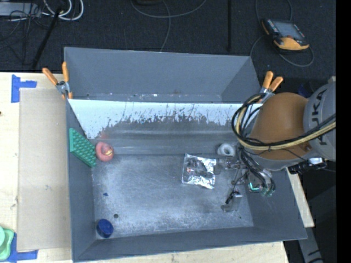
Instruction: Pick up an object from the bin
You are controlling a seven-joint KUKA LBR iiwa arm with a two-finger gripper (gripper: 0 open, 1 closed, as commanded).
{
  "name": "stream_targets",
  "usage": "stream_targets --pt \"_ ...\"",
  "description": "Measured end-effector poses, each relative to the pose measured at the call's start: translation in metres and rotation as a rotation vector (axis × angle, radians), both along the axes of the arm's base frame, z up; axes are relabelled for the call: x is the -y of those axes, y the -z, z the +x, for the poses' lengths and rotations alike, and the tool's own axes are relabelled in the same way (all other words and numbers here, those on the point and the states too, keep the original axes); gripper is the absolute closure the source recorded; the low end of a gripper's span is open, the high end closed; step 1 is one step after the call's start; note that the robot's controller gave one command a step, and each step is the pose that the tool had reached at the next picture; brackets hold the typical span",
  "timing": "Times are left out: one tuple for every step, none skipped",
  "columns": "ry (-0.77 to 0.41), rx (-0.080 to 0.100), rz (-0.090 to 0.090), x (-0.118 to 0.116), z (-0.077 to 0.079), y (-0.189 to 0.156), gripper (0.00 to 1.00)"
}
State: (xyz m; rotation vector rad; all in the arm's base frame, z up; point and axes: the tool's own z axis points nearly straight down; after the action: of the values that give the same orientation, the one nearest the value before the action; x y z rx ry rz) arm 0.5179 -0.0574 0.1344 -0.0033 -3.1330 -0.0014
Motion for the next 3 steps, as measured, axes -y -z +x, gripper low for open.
stream_targets --pt "-0.072 0.009 0.001 -0.018 0.062 0.068 0.00" --pt "-0.074 0.011 -0.001 -0.017 0.062 0.064 1.00" --pt "-0.077 0.017 -0.001 -0.029 0.051 -0.059 1.00"
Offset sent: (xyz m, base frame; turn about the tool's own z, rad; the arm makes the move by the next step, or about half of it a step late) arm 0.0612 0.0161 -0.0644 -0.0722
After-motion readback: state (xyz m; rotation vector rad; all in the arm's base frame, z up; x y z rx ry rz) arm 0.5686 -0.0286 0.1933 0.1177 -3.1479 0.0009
